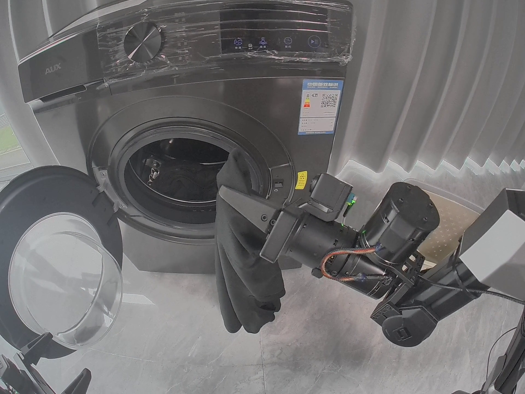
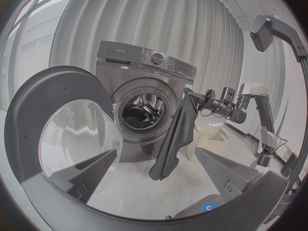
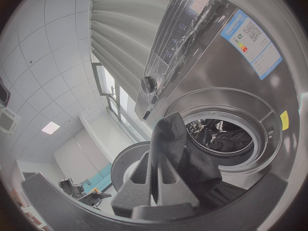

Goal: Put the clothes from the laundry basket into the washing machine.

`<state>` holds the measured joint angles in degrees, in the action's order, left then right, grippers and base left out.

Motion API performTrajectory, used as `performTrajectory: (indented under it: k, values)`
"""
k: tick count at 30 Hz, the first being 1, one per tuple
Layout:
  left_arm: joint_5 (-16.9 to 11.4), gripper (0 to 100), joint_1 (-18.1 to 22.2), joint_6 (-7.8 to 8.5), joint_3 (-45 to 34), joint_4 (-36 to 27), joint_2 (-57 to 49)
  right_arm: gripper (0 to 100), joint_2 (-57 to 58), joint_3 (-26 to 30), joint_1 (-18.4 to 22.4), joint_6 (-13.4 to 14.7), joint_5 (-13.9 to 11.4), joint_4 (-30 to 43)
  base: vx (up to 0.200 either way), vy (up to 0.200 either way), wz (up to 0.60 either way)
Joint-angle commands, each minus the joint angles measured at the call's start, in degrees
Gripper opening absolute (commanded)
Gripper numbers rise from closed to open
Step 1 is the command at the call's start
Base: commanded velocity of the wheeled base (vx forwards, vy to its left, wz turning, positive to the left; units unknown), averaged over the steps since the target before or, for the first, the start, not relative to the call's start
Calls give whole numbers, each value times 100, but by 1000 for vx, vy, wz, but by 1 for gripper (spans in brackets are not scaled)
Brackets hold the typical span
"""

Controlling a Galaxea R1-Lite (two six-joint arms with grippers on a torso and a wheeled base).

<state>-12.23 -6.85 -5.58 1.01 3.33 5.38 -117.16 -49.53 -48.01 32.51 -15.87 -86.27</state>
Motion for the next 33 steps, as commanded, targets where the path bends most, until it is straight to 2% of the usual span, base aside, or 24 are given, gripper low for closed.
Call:
performTrajectory:
  k: [1,11,16,17,18,19,23,25,27,30,32,33]
  values:
    - [1,100,0,5,-84,1,-1,0,27,5,2,1,-4,-4,0,0,0]
    - [1,100,0,5,-84,1,-1,0,62,5,134,-87,-4,14,0,0,0]
    - [1,100,0,5,-84,1,-1,0,53,31,485,-729,-4,5,0,0,0]
    - [1,100,0,5,-84,1,-1,0,53,31,485,-729,-4,5,0,0,0]
    - [1,100,0,-4,-84,1,-1,0,53,233,582,-1142,-4,-21,0,0,0]
    - [1,100,0,-4,-84,1,-1,0,80,330,591,-1274,-4,-30,0,0,0]
    - [10,100,0,22,-84,1,-1,0,97,479,591,-1537,23,-48,0,0,0]
    - [36,100,0,57,-84,1,-1,0,150,506,599,-1783,49,5,0,0,0]
    - [36,100,0,75,-84,1,-1,0,159,506,599,-1836,75,32,0,0,0]
    - [-8,100,0,84,-84,1,-1,0,168,497,599,-1880,269,49,0,0,0]
    - [-8,100,0,84,-84,1,-1,0,168,497,599,-1880,278,49,0,0,0]
    - [10,100,0,101,-84,1,-1,0,203,462,573,-1889,576,128,0,0,0]
